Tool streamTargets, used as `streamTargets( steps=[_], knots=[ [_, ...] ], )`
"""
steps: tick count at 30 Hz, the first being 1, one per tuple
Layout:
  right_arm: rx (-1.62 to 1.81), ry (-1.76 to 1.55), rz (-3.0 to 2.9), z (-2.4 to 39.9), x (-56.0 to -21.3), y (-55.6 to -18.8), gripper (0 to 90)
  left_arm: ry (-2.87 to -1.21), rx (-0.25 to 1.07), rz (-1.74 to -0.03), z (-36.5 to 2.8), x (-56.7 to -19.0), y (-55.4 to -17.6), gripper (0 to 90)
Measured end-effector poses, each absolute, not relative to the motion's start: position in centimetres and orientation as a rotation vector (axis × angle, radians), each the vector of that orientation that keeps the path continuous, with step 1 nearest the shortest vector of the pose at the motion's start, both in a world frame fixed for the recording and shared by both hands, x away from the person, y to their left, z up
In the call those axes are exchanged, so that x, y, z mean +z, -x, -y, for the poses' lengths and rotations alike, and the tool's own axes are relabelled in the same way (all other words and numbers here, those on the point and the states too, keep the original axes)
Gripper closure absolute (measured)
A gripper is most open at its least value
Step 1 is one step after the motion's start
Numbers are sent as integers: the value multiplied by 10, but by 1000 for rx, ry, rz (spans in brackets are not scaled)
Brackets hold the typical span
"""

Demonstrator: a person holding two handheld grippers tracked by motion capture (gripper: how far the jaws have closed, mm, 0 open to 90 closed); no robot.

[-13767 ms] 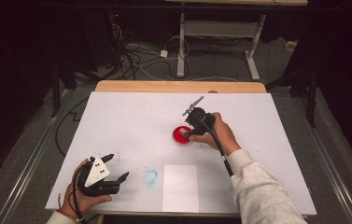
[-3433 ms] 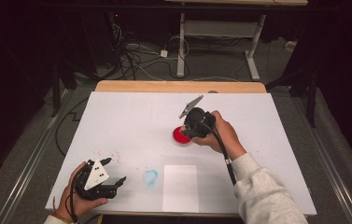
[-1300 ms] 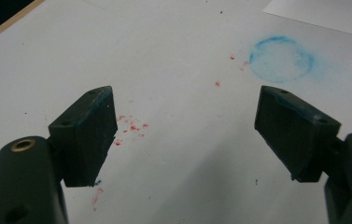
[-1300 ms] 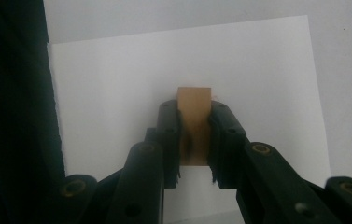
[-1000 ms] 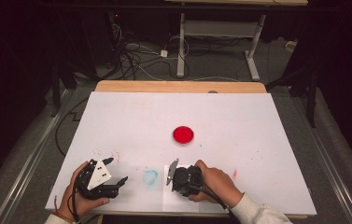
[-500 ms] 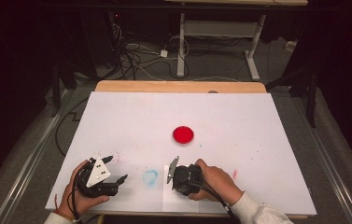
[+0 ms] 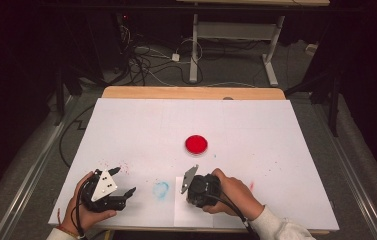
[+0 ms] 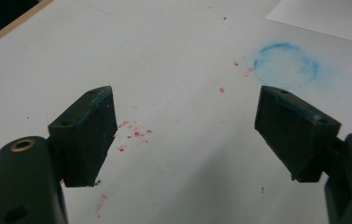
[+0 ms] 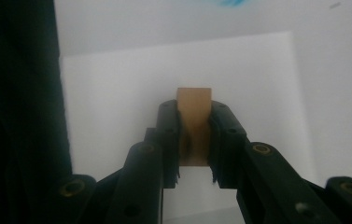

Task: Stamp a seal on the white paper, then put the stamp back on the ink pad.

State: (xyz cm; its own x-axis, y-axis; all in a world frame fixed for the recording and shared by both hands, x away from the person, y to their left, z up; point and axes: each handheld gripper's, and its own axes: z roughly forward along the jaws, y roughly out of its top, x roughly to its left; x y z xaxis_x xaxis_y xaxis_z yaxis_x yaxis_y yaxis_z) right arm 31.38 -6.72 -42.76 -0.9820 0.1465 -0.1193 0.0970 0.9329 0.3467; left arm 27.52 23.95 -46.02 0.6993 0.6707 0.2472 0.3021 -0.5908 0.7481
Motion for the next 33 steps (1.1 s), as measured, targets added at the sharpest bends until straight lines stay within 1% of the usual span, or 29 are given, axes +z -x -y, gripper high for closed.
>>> streamTargets(
  steps=[6,18,33],
  knots=[
    [608,-197,-2916,79,-409,-313,759,-2201,682,-746,-240,-460,-277,205],
    [621,-205,-2883,91,-402,-316,759,-2222,688,-733,-238,-461,-272,204],
    [695,-321,-2794,118,-381,-326,759,-2228,682,-728,-236,-461,-273,203]
  ],
)
